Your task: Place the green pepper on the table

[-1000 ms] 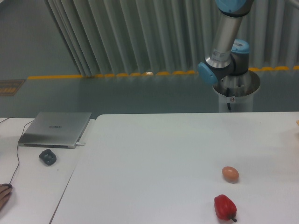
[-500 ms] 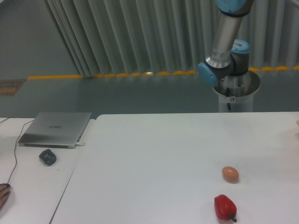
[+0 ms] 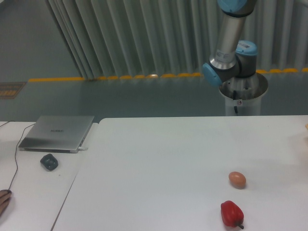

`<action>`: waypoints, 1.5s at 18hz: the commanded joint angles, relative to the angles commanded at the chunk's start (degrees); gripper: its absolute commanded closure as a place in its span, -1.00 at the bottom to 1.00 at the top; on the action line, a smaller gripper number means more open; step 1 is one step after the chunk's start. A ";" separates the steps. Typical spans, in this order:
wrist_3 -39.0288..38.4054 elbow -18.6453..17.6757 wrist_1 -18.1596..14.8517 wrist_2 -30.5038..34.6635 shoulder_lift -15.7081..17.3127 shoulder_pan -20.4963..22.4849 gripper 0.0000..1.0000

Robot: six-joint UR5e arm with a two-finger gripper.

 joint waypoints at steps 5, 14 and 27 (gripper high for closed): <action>-9.76 -0.09 0.26 -4.74 0.00 -2.64 -0.04; -20.84 -2.81 1.05 -4.48 -1.84 -9.06 -0.05; -22.08 -8.79 4.04 1.49 -2.99 -13.28 -0.13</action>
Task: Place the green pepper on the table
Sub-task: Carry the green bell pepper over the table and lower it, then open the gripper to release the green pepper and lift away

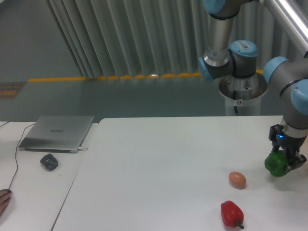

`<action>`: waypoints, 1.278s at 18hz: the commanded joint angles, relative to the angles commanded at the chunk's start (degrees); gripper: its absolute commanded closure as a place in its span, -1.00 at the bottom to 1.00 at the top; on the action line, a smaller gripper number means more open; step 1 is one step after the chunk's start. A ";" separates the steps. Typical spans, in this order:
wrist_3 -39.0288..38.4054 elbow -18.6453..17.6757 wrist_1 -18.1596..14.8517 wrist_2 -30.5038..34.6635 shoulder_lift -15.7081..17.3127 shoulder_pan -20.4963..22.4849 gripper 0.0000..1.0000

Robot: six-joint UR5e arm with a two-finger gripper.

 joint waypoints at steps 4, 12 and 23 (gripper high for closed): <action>-0.17 -0.09 0.18 1.06 -0.09 -0.71 -0.67; -0.26 0.17 0.18 1.32 0.00 -0.71 -1.00; 1.40 3.51 2.19 1.32 1.93 -0.53 -1.00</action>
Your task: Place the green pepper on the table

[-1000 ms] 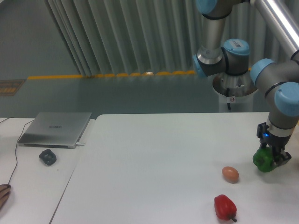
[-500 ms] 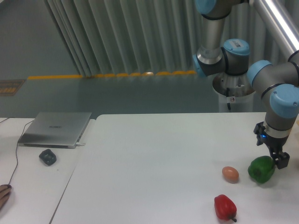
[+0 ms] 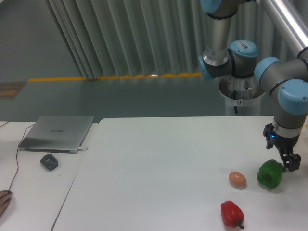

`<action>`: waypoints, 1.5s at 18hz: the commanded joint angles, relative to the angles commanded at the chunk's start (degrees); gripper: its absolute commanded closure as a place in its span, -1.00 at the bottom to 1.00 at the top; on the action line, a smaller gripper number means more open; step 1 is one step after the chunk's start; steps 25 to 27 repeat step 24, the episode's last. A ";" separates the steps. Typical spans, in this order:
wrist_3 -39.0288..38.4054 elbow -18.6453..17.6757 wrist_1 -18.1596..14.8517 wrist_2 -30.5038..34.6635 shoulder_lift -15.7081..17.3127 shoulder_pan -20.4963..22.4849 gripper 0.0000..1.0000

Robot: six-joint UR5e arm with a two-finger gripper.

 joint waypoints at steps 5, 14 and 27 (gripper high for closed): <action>0.44 0.27 1.85 0.35 0.00 -0.09 -1.00; 4.58 0.00 2.03 4.22 0.62 -0.18 -1.00; 4.58 0.09 2.38 4.13 0.70 -0.09 -1.00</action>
